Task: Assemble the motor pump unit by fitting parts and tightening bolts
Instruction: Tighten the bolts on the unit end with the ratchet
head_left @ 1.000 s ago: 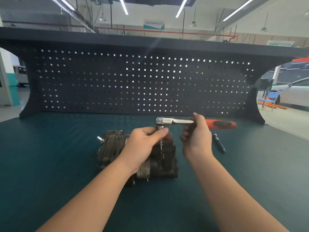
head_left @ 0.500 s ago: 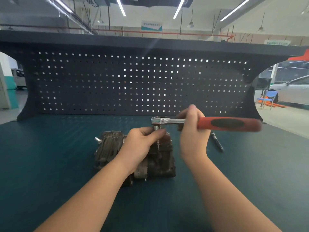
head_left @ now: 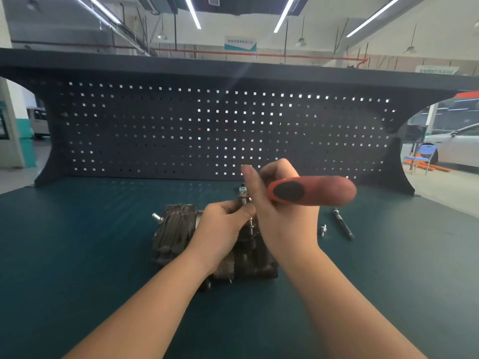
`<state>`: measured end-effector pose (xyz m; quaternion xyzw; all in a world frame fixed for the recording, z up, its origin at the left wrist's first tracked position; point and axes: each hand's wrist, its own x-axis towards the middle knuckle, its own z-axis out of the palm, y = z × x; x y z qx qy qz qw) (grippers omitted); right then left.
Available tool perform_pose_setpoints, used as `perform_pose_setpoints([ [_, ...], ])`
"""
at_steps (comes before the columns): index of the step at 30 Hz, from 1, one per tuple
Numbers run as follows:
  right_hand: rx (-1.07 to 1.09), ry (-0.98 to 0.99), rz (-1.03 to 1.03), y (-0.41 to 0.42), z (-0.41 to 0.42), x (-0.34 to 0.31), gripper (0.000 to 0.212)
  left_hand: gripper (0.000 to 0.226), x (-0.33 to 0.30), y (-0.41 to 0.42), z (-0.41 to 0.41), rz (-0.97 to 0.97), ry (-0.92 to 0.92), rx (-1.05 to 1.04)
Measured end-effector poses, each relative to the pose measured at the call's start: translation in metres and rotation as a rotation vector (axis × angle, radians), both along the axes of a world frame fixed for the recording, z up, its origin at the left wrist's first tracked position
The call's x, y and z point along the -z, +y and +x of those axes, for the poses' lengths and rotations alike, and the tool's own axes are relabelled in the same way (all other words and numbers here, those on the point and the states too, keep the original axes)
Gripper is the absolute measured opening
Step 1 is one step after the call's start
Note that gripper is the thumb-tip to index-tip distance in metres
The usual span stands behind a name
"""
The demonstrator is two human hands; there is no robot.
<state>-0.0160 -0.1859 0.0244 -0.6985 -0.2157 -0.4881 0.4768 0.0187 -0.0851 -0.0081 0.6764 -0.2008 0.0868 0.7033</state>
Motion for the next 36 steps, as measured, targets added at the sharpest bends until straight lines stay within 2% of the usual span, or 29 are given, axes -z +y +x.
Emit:
perform_pose_setpoints([
  [3,-0.079,0.038,0.137,-0.01,0.007,-0.001,0.03,0.025,-0.002,0.001,0.002,0.015,0.01,0.041],
  [5,-0.103,0.139,0.42,-0.021,0.02,0.003,0.035,0.022,-0.002,0.0,0.004,0.033,0.017,0.038],
  [6,-0.142,0.251,0.604,-0.027,0.028,0.005,0.035,0.022,-0.002,0.0,0.005,0.043,0.021,0.039],
  [8,-0.366,0.486,0.948,-0.034,0.043,0.012,0.029,0.023,-0.001,0.001,0.005,0.08,0.011,0.046],
  [10,-0.485,0.525,1.077,-0.033,0.047,0.015,0.027,0.02,-0.001,-0.001,0.003,0.1,-0.015,0.016],
  [12,-0.365,0.356,0.936,-0.028,0.039,0.011,0.03,0.016,0.001,-0.004,0.0,0.045,-0.032,-0.034],
  [15,-0.12,-0.012,0.407,-0.016,0.016,0.005,0.031,0.016,0.002,-0.007,-0.004,-0.065,-0.016,-0.072],
  [17,-0.061,-0.107,0.089,-0.006,0.006,0.005,0.023,0.02,0.002,-0.005,-0.004,-0.048,-0.014,-0.044],
  [20,-0.045,-0.127,-0.127,0.002,0.003,0.007,0.018,0.03,0.001,-0.004,-0.004,-0.016,-0.014,-0.048],
  [21,-0.054,-0.15,-0.149,0.0,0.004,0.008,0.017,0.027,0.001,-0.004,-0.006,-0.015,-0.028,-0.062],
  [23,-0.026,-0.2,-0.145,-0.008,0.007,0.009,0.018,0.006,0.001,-0.006,-0.005,-0.03,-0.045,-0.077],
  [24,-0.004,-0.207,-0.105,-0.011,0.01,0.01,0.02,0.01,0.001,-0.006,-0.005,-0.046,-0.049,-0.072],
  [26,-0.02,-0.148,0.106,-0.018,0.017,0.013,0.021,0.012,0.0,-0.006,-0.004,-0.063,-0.054,-0.04],
  [29,-0.136,0.183,0.607,-0.024,0.032,0.016,0.03,0.01,-0.001,-0.006,-0.004,-0.047,-0.055,-0.032],
  [31,-0.197,0.334,0.759,-0.028,0.038,0.019,0.028,0.012,0.0,-0.007,-0.006,-0.047,-0.027,-0.023],
  [33,-0.139,0.254,0.681,-0.026,0.035,0.018,0.027,0.014,-0.001,-0.009,-0.007,-0.052,-0.011,-0.026],
  [36,-0.075,-0.039,0.354,-0.014,0.018,0.014,0.018,0.015,-0.001,-0.009,-0.009,-0.072,-0.021,-0.05],
])
